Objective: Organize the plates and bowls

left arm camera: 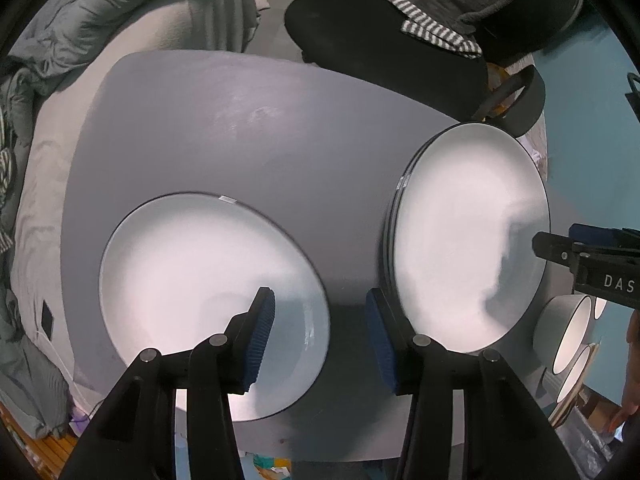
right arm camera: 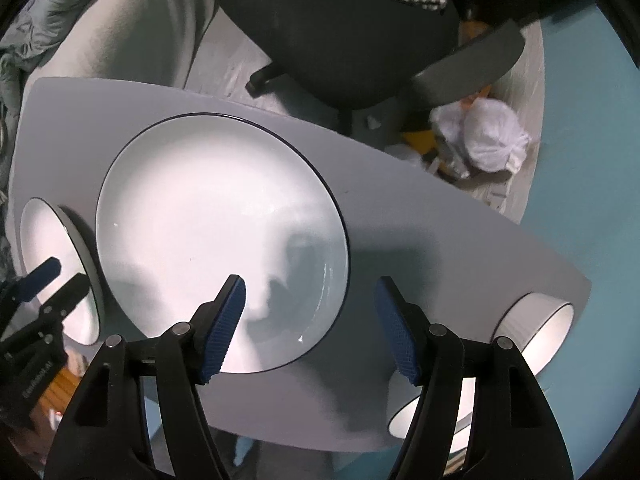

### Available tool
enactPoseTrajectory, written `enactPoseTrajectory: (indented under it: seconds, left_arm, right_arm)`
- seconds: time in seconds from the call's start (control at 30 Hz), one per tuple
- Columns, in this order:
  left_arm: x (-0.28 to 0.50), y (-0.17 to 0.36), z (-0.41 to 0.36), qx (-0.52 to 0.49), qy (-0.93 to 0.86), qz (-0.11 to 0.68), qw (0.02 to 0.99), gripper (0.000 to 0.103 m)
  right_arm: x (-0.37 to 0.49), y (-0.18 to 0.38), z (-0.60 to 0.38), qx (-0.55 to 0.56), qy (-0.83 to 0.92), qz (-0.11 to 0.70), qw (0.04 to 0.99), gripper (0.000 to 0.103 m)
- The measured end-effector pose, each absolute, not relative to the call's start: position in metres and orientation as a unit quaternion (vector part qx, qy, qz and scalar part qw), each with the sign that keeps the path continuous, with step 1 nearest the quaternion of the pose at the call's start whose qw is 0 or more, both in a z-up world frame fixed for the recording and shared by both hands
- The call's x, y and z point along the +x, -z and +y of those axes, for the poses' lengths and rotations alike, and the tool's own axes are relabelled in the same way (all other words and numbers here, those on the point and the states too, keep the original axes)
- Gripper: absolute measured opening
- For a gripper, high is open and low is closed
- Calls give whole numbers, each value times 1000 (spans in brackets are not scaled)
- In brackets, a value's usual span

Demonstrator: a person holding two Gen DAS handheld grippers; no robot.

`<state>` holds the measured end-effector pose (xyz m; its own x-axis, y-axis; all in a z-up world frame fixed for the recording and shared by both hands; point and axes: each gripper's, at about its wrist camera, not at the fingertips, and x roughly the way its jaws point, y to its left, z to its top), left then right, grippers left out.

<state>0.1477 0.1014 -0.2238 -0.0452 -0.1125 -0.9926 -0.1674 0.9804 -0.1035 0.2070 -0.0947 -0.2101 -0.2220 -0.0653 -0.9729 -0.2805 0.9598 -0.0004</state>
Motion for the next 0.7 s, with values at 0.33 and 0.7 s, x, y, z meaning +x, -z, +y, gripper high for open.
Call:
enactPoseTrajectory:
  seconds: [0.33,0.7]
  left_arm:
    - [118,203,132,-80,-47,708,700,57]
    - [81,195,190,-107,-78,702,700,59]
  right_arm:
    - [183,189,-79,-162,-114,747,635,72]
    - [161,168,-39,-172,-165,728,643,72]
